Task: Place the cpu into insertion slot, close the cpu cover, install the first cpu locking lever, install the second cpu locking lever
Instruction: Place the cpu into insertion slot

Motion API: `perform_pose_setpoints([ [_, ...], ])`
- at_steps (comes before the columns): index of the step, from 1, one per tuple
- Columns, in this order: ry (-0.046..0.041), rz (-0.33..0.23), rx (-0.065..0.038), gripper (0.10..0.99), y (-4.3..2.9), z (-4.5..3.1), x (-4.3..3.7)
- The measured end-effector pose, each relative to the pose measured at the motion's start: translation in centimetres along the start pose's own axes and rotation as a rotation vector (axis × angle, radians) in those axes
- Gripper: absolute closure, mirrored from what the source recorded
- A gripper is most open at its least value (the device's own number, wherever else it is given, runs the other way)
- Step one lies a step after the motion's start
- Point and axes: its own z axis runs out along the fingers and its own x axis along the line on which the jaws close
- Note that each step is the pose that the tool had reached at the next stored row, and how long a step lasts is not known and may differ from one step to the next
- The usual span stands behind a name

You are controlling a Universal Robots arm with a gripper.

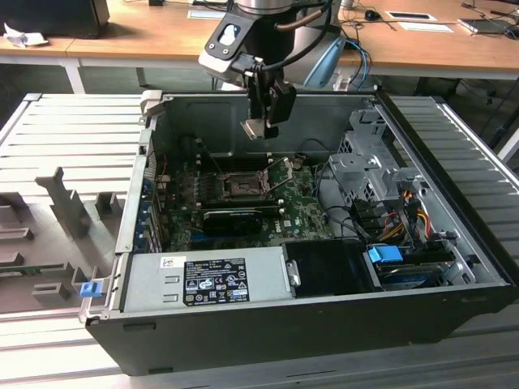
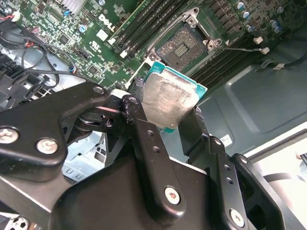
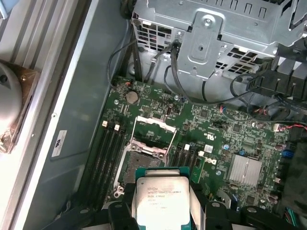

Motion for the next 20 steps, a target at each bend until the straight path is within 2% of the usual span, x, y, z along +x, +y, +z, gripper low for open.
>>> perform_pose_setpoints([
  [20,-0.0040,0.046,-0.001,0.553,-0.05,0.60,-0.01],
])
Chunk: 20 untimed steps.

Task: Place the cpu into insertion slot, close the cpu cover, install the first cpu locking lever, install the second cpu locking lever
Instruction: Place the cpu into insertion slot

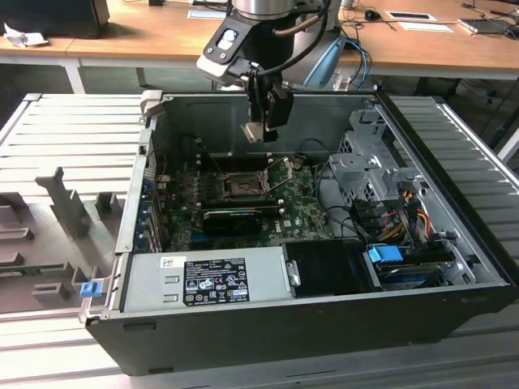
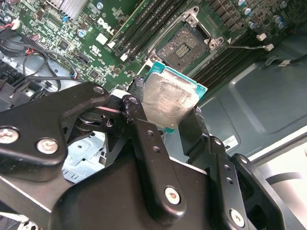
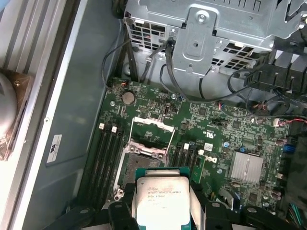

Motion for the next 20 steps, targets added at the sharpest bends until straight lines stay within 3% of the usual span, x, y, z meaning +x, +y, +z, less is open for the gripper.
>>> perform_pose_setpoints([
  [4,-0.0009,0.011,0.000,0.553,-0.01,0.16,0.00],
  [20,-0.0134,0.152,-0.003,0.553,-0.11,1.08,-0.02],
])
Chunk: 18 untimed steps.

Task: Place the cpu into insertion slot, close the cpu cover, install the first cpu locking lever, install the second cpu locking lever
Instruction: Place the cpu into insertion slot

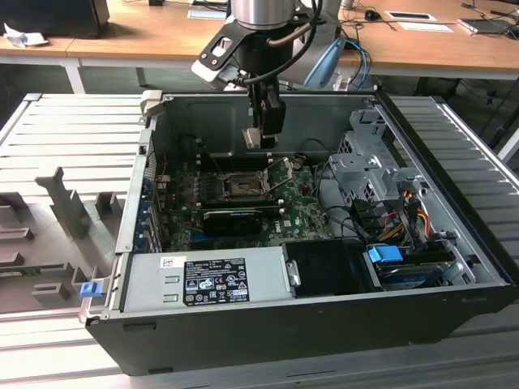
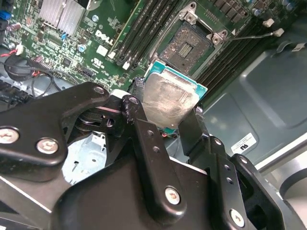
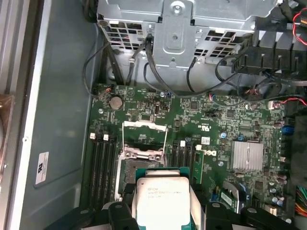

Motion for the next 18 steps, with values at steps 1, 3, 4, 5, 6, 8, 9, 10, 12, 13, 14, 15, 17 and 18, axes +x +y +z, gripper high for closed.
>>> perform_pose_setpoints([
  [1,-0.0008,0.008,0.000,0.553,0.00,0.03,0.00],
  [3,-0.0019,0.021,0.000,0.553,-0.01,0.10,0.00],
  [4,-0.0022,0.025,0.000,0.553,-0.02,0.14,0.00],
  [5,-0.0023,0.026,-0.001,0.553,-0.03,0.18,0.00],
  [6,-0.0023,0.028,-0.001,0.553,-0.05,0.24,0.00],
  [8,-0.0024,0.028,-0.001,0.553,-0.06,0.35,-0.01],
  [9,-0.0023,0.028,-0.001,0.553,-0.07,0.45,-0.01],
  [10,-0.0024,0.028,-0.001,0.553,-0.08,0.51,-0.01],
  [12,-0.0024,0.028,-0.001,0.553,-0.09,0.63,-0.01],
  [13,-0.0025,0.028,-0.001,0.553,-0.09,0.67,-0.01],
  [14,-0.0024,0.028,-0.001,0.553,-0.10,0.74,-0.01],
  [15,-0.0024,0.028,-0.001,0.553,-0.10,0.78,-0.01],
  [17,-0.0024,0.028,-0.001,0.553,-0.11,0.86,-0.02],
  [18,-0.0024,0.028,-0.001,0.553,-0.11,0.89,-0.02],
])
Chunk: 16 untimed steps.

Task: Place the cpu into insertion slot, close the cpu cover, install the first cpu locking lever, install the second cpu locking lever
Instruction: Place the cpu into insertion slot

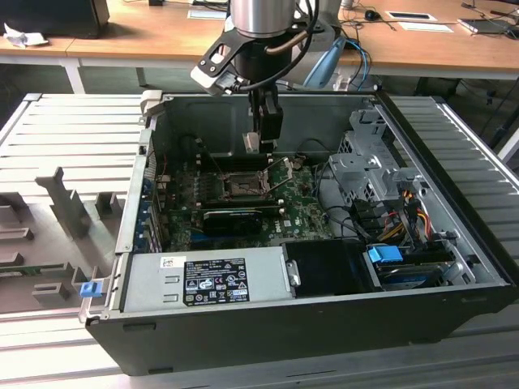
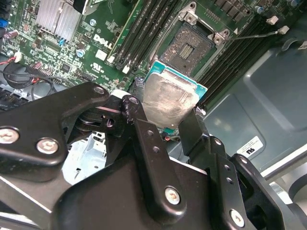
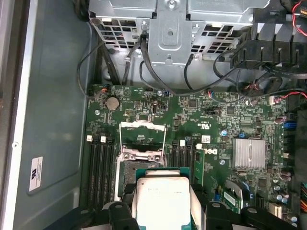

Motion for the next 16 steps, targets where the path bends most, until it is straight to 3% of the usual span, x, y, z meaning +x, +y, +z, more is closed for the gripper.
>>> perform_pose_setpoints([
  [7,0.0000,0.001,0.000,0.553,-0.04,0.29,-0.01],
  [16,-0.0007,0.007,0.001,0.553,-0.13,1.25,-0.03],
])
